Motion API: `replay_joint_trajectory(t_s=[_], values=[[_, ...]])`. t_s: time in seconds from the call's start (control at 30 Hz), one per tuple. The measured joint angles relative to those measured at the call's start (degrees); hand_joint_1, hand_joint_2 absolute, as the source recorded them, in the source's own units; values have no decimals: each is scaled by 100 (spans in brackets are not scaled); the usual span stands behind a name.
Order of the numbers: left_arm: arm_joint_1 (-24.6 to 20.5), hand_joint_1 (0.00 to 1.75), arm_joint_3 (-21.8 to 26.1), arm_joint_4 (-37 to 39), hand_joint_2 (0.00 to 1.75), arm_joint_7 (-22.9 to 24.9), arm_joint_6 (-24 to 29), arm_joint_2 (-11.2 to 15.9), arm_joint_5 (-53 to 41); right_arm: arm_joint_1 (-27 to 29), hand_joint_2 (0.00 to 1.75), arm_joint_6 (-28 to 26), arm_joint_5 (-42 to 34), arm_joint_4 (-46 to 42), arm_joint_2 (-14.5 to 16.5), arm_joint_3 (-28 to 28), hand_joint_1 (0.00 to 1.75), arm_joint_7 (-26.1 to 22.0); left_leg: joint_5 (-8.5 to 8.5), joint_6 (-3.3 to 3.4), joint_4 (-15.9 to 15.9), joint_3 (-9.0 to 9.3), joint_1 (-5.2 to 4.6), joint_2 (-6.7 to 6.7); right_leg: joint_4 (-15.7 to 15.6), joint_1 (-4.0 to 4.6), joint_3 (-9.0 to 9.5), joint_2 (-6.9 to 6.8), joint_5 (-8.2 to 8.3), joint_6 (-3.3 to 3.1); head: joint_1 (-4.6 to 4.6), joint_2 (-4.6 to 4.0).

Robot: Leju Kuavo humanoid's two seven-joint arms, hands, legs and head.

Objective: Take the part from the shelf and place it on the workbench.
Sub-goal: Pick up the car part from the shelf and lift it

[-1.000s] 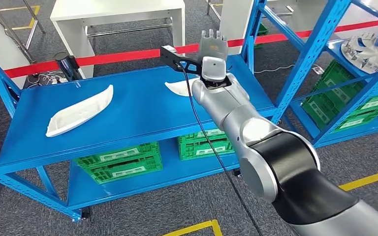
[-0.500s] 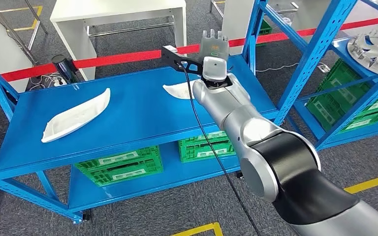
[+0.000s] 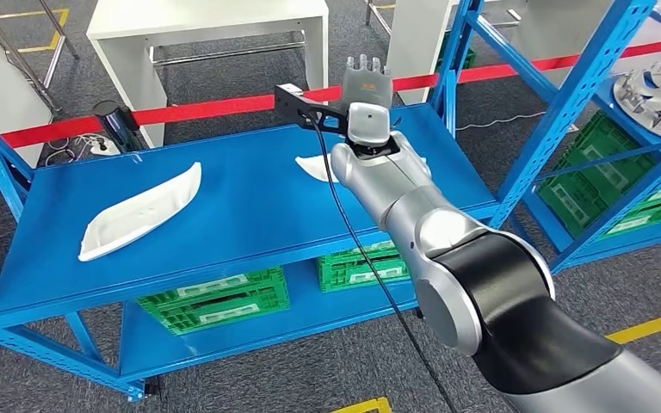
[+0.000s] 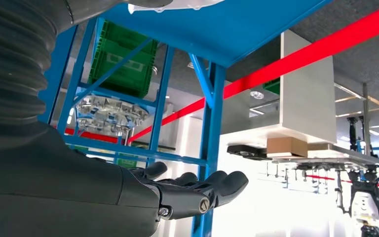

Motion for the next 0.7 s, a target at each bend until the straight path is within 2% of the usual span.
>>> replay_joint_trajectory(t_s=[0.13, 0.27, 0.33, 0.7], values=[[0, 0, 1, 1, 0, 1, 0, 0, -1, 0, 175, 0, 0, 0, -16, 0, 0, 32, -23, 46, 3, 2, -6, -2, -53, -2, 29, -3, 6, 23, 0, 0], [0, 0, 1, 1, 0, 10, 0, 0, -11, 7, 175, -2, 0, 0, -39, 0, 0, 51, -28, 72, 6, 2, -15, 2, -77, -14, 38, -2, 9, 127, 0, 0], [-1, 0, 1, 1, 0, 15, 0, 0, -16, 18, 175, -8, 1, 0, -58, 0, 0, 54, -29, 75, 7, 2, -18, 7, -80, -18, 38, -1, 12, 158, -1, 0], [-2, 0, 2, -2, 0, 51, 0, 0, -30, 36, 175, -26, -12, 0, -117, 0, 0, 76, -26, 74, 3, 10, -8, 15, -68, -5, 30, 2, 8, 165, -2, 0]])
